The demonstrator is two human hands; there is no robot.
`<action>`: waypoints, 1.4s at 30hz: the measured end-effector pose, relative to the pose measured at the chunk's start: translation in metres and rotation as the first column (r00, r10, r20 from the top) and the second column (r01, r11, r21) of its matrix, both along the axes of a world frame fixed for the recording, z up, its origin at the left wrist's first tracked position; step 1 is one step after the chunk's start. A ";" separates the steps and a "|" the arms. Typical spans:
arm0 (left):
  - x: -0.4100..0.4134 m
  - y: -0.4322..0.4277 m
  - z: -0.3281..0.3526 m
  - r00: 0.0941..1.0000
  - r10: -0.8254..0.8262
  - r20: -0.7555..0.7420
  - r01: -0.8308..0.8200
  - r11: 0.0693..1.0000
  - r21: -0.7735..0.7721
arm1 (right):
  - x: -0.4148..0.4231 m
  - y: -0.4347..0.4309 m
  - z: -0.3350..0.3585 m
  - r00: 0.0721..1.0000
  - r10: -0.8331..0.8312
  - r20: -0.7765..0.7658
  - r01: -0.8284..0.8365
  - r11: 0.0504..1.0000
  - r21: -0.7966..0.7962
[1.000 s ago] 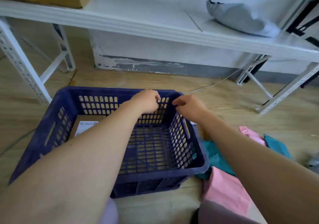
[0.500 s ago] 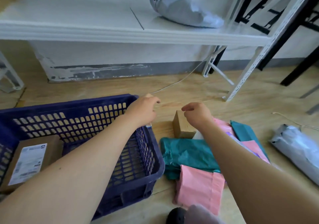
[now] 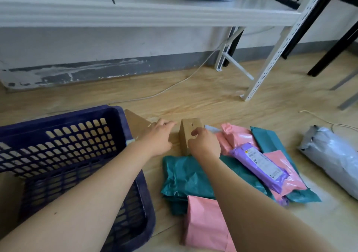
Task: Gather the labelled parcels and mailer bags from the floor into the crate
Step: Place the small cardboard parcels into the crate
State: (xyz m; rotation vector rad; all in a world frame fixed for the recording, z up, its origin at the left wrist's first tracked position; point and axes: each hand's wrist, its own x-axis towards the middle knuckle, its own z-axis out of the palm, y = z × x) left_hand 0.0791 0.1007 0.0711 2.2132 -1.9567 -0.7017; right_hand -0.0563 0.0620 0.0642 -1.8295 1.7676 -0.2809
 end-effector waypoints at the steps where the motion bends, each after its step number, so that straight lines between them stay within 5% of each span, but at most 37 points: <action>1: 0.000 -0.006 -0.004 1.000 0.004 -0.003 -0.003 1.000 0.016 | 0.000 -0.005 -0.007 1.000 -0.004 -0.003 0.004 1.000 -0.003; 20: 0.001 -0.050 -0.068 0.995 0.089 -0.034 -0.082 0.980 0.181 | 0.016 -0.064 -0.110 0.979 -0.102 -0.178 0.133 0.976 0.171; 27: 0.001 -0.049 -0.071 0.993 0.107 -0.049 -0.097 0.981 0.167 | 0.019 -0.070 -0.118 0.974 -0.182 -0.131 0.197 0.974 0.110; 33: -0.002 -0.047 -0.060 0.947 0.225 -0.228 -0.201 0.972 0.121 | 0.019 -0.063 -0.099 0.996 -0.054 -0.067 0.049 0.996 -0.074; 42: 0.007 -0.026 -0.019 0.724 0.483 -0.493 -0.519 0.852 0.072 | -0.002 -0.036 -0.052 0.963 0.224 -0.149 -0.263 0.903 -0.339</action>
